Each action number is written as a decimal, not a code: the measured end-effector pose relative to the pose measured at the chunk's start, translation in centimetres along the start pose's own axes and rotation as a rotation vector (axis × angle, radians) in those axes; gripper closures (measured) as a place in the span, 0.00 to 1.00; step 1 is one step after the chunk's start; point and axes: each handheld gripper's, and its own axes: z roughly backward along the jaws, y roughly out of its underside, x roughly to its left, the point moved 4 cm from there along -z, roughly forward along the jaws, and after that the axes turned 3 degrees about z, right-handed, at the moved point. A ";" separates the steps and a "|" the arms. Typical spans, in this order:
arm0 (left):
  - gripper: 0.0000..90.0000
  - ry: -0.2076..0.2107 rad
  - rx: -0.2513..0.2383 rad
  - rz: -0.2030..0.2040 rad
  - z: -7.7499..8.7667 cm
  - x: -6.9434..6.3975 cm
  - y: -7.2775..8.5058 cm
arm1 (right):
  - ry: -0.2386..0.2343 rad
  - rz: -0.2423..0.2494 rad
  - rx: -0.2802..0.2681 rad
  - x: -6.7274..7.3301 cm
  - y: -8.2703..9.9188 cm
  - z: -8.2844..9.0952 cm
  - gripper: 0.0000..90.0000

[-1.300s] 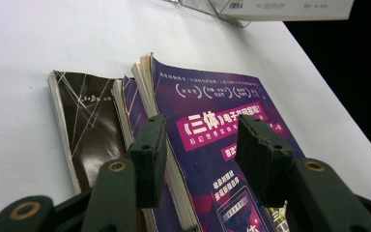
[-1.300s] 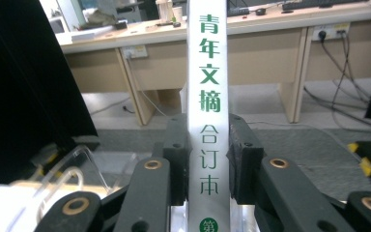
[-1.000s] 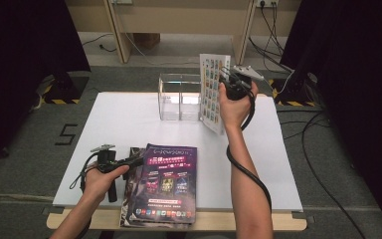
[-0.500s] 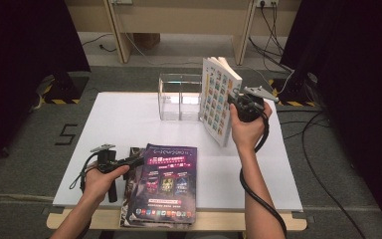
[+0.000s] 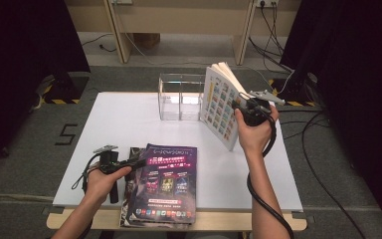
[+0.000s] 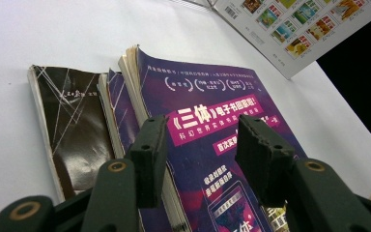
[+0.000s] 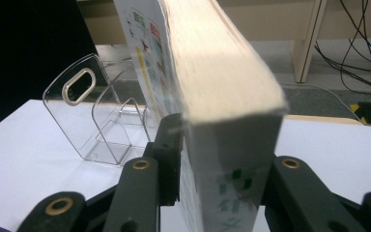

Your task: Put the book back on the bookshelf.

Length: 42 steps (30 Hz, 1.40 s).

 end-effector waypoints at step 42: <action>0.59 -0.015 -0.001 -0.025 -0.1 0.2 -0.1 | 0.000 0.076 0.168 1.3 -5.0 -1.9 0.83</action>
